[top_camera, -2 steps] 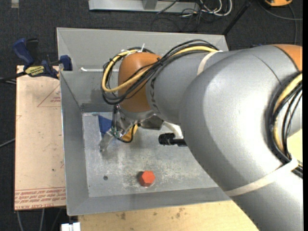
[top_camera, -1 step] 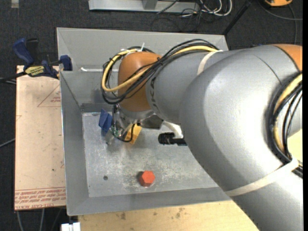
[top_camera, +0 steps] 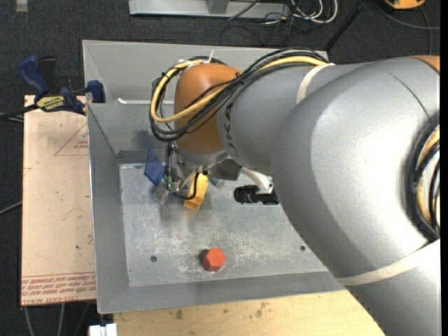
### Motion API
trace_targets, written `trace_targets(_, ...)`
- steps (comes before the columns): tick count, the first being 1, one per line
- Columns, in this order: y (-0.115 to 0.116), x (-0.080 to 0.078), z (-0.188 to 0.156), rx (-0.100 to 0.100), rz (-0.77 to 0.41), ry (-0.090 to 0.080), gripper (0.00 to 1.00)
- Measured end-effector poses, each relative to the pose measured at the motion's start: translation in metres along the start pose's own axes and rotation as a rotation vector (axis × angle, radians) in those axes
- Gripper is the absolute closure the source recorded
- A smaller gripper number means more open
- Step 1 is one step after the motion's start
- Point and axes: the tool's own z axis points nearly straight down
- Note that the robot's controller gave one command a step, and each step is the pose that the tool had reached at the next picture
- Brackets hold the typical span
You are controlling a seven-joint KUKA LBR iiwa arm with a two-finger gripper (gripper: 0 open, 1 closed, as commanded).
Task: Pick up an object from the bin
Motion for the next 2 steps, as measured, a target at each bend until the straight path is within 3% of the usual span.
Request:
trace_targets(1,0.0,-0.001,-0.013,0.001,-0.001,0.001,1.0)
trace_targets(2,0.003,-0.002,-0.099,-0.004,-0.005,-0.003,1.0)
